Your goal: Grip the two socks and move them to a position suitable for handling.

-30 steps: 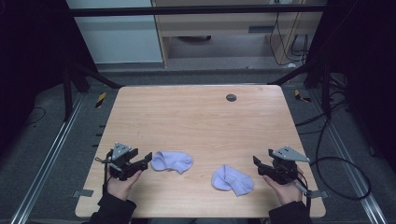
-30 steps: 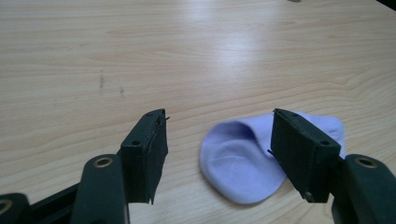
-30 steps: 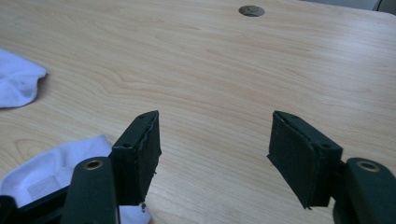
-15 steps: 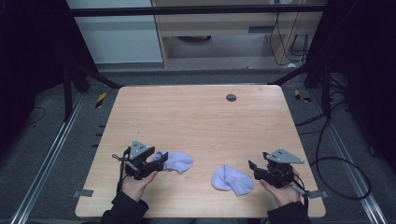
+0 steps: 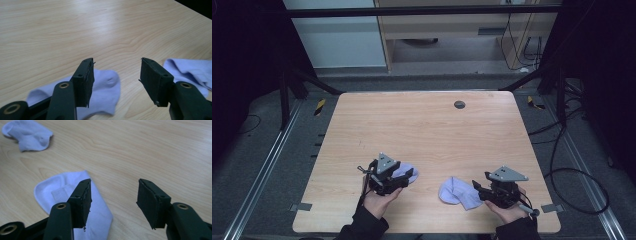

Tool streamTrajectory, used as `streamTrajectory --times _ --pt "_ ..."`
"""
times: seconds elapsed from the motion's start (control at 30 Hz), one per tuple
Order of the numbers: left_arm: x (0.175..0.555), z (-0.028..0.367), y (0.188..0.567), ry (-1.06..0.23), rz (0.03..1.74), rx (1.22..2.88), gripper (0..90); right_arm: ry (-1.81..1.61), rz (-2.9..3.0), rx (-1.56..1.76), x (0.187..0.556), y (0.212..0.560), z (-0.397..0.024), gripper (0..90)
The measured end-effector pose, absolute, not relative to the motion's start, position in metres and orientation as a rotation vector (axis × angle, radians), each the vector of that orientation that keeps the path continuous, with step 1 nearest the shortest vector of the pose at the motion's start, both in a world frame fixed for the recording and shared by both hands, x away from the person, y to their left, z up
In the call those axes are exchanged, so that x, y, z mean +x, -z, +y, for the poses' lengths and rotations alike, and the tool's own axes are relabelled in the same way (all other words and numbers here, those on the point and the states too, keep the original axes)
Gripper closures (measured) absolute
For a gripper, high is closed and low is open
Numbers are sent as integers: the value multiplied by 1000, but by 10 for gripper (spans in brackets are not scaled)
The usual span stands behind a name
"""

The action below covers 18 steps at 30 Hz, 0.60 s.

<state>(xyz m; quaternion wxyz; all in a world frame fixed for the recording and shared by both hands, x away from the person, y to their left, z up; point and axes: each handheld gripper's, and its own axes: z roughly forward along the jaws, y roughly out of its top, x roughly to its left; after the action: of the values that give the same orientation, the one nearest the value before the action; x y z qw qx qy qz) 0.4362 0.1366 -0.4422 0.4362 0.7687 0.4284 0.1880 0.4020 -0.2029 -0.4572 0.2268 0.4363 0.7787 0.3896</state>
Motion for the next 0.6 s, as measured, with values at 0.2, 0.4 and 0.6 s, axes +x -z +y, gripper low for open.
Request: streamTrajectory --times 0.2,0.4,0.6 --pt "434 115 444 -452 1034 1942 453 -1072 2190 1182 398 460 -198 520" --pt "431 99 448 -446 1005 1981 475 -1061 2232 1182 394 465 -195 568" --pt "428 87 455 -421 987 2014 520 -1061 2265 1176 390 467 -193 610"
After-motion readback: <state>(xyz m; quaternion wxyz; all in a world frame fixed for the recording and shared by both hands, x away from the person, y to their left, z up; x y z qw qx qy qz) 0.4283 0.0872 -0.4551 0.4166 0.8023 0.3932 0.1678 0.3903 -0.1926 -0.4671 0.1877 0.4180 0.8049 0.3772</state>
